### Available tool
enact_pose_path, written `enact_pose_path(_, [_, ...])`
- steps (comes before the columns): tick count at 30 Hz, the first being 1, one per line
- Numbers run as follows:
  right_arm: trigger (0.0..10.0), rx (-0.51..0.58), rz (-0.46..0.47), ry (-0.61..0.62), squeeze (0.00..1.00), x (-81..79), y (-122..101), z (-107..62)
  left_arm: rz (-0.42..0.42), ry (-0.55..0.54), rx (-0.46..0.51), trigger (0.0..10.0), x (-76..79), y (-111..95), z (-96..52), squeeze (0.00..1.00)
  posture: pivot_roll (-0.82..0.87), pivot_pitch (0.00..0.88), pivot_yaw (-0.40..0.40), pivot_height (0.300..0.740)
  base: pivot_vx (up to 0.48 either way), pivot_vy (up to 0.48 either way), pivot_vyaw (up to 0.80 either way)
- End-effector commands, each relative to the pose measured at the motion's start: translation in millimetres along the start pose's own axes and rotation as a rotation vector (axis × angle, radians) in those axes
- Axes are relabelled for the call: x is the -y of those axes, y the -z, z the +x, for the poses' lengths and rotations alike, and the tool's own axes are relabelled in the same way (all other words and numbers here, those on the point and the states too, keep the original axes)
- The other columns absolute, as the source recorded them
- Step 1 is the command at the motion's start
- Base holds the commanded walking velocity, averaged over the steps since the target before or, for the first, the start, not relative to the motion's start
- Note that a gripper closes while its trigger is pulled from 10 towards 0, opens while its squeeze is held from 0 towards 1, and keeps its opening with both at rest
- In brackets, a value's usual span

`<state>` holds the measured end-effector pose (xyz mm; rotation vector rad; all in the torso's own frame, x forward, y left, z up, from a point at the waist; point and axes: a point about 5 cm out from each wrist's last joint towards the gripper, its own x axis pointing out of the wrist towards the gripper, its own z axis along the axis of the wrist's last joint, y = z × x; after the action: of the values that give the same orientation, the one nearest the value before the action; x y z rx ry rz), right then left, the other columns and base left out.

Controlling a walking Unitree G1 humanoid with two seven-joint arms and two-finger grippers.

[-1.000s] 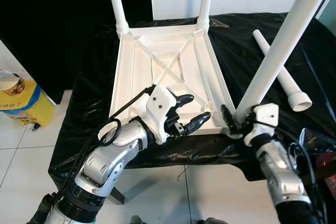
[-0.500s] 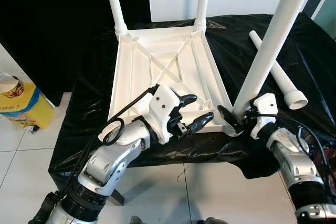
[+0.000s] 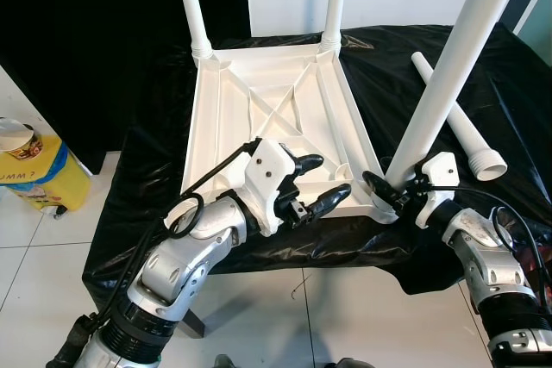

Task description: Building children table

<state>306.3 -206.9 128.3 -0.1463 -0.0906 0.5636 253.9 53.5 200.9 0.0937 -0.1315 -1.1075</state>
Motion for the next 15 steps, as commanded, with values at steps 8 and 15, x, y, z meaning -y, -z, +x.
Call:
enact_pose_path(8, [10.0, -0.082, 0.141, 0.039, 0.0, -14.5, 28, -7.0, 0.007, 0.084, 0.001, 10.0, 4.1, -1, -1.2, 0.0, -0.03, 0.08, 0.028, 0.74, 0.0, 0.0, 0.0])
enact_pose_path(15, [10.0, -0.054, 0.214, 0.056, 0.0, -19.4, 28, -3.6, 0.005, 0.089, 0.001, 10.0, 4.8, -1, -0.6, 0.0, -0.03, 0.084, 0.027, 0.74, 0.0, 0.0, 0.0])
